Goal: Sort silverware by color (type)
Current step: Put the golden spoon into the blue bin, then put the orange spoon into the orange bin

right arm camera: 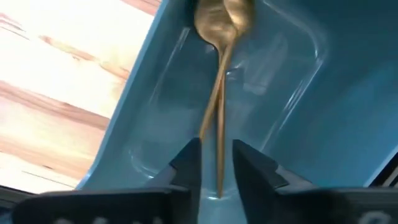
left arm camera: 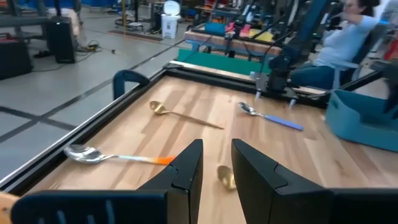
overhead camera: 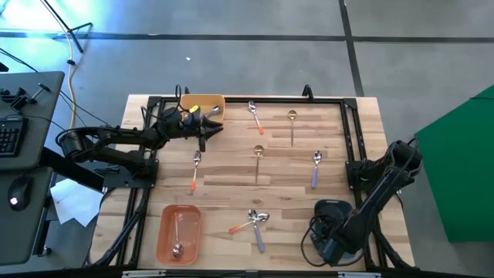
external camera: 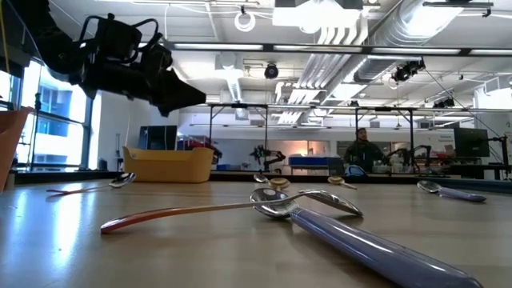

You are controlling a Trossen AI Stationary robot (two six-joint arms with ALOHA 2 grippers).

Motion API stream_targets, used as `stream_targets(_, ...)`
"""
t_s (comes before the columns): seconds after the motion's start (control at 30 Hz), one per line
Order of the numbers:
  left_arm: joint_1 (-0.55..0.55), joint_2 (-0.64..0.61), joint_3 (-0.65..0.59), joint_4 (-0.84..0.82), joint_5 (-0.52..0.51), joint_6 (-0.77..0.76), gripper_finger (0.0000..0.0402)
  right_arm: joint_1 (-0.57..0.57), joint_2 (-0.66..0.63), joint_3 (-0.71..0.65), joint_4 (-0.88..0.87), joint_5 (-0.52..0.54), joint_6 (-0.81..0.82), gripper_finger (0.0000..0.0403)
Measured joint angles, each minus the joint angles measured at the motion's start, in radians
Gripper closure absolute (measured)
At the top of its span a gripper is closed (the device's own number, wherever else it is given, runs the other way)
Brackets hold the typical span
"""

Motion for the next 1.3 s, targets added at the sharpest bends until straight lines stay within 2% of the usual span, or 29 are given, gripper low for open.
stream_targets(0.1,-0.001,0.0,0.001,0.0,0.018,0.0,0.0328,-0.01,-0.001,0.002,-0.033,0.001,-0.076,0.0288)
stream_targets(0.2,-0.001,0.0,0.001,0.003,0.055,-0.002,0.0328,-0.022,-0.001,0.002,-0.073,0.001,-0.105,0.0282)
stream_targets(0.3,-0.005,0.0,0.002,0.006,0.064,-0.008,0.0328,-0.036,-0.001,0.002,-0.087,0.001,-0.177,0.0308)
stream_targets(0.43,-0.016,0.0,0.002,0.007,0.064,0.001,0.0328,-0.047,-0.023,0.002,-0.108,0.038,-0.31,0.0377)
stream_targets(0.5,-0.022,0.0,0.002,0.008,0.064,0.008,0.0328,-0.047,-0.058,0.002,-0.12,0.089,-0.346,0.0396)
stream_targets(0.57,-0.026,0.0,0.002,0.008,0.064,0.008,0.0328,-0.047,-0.108,0.002,-0.127,0.158,-0.36,0.0391)
stream_targets(0.77,-0.047,0.0,0.002,0.005,0.064,0.036,0.0328,-0.076,-0.237,0.002,-0.125,0.475,-0.453,0.04)
stream_targets(0.9,-0.058,0.0,0.003,0.003,0.064,0.054,0.0328,-0.156,-0.274,0.002,-0.124,0.57,-0.62,0.0401)
stream_targets(1.03,-0.067,0.0,0.025,-0.003,0.064,0.058,0.0328,-0.275,-0.284,0.001,-0.105,0.606,-0.804,0.0402)
stream_targets(1.13,-0.071,0.0,0.06,-0.053,0.064,0.109,0.0328,-0.379,-0.289,-0.037,0.046,0.587,-0.998,0.0403)
stream_targets(1.3,-0.072,0.0,0.137,-0.219,0.059,0.191,0.0328,-0.566,-0.341,-0.27,0.593,0.457,-1.397,0.0403)
